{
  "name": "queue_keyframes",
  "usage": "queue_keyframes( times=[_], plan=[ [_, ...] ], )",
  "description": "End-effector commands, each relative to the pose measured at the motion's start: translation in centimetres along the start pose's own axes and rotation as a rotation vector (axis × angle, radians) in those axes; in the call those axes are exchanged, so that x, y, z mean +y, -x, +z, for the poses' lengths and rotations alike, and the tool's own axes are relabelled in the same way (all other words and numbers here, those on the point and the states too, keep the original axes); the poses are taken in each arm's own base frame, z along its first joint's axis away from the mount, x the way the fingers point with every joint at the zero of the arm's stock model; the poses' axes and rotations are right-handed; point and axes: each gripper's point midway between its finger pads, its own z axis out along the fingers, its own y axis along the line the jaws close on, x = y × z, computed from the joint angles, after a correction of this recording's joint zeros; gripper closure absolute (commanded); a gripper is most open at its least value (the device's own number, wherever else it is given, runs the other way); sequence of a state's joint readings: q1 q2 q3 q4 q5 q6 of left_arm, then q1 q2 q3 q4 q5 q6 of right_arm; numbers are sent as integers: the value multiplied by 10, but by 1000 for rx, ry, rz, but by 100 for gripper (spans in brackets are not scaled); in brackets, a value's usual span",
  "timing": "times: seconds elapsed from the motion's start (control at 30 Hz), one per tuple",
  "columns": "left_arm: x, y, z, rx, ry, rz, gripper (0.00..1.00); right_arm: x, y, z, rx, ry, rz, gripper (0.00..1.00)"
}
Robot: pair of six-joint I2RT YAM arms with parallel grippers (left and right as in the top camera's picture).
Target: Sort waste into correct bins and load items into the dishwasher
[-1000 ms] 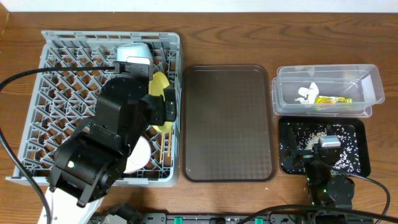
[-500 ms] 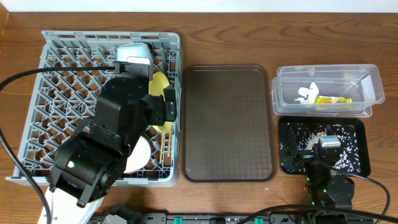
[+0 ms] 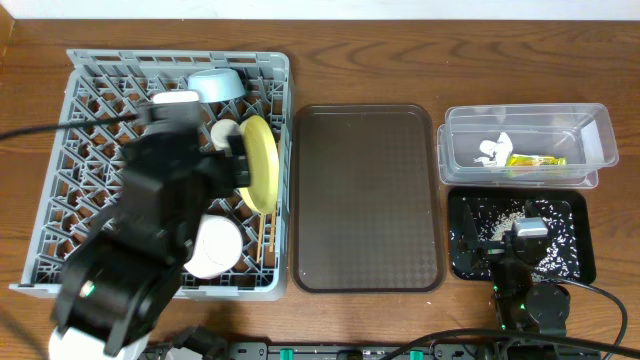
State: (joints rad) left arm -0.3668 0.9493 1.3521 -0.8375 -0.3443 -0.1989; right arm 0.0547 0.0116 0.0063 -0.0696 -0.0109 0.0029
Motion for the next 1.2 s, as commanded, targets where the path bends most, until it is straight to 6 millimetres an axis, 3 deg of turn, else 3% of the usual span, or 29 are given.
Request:
queue_keyframes(
  times=[0.0, 0.2, 0.37, 0.6, 0.93, 1.03, 1.17],
  plan=[
    [28, 9, -18, -68, 78, -51, 3, 1, 0, 0, -3, 7, -3, 1],
    [58, 11, -48, -133, 141, -95, 3, 1, 0, 0, -2, 7, -3, 1],
    [84, -7, -73, -121, 215, -120, 3, 1, 0, 0, -2, 7, -3, 1],
    [97, -36, -84, -32, 262, -90, 3, 1, 0, 0, -2, 7, -3, 1],
    [67, -69, -77, 11, 54, -288, 2, 1, 0, 0, -2, 7, -3, 1],
    [71, -93, -67, 55, 82, -296, 2, 1, 0, 0, -2, 7, -3, 1],
    [64, -134, -51, 136, 53, -440, 2, 1, 0, 0, -2, 7, -3, 1]
  ],
)
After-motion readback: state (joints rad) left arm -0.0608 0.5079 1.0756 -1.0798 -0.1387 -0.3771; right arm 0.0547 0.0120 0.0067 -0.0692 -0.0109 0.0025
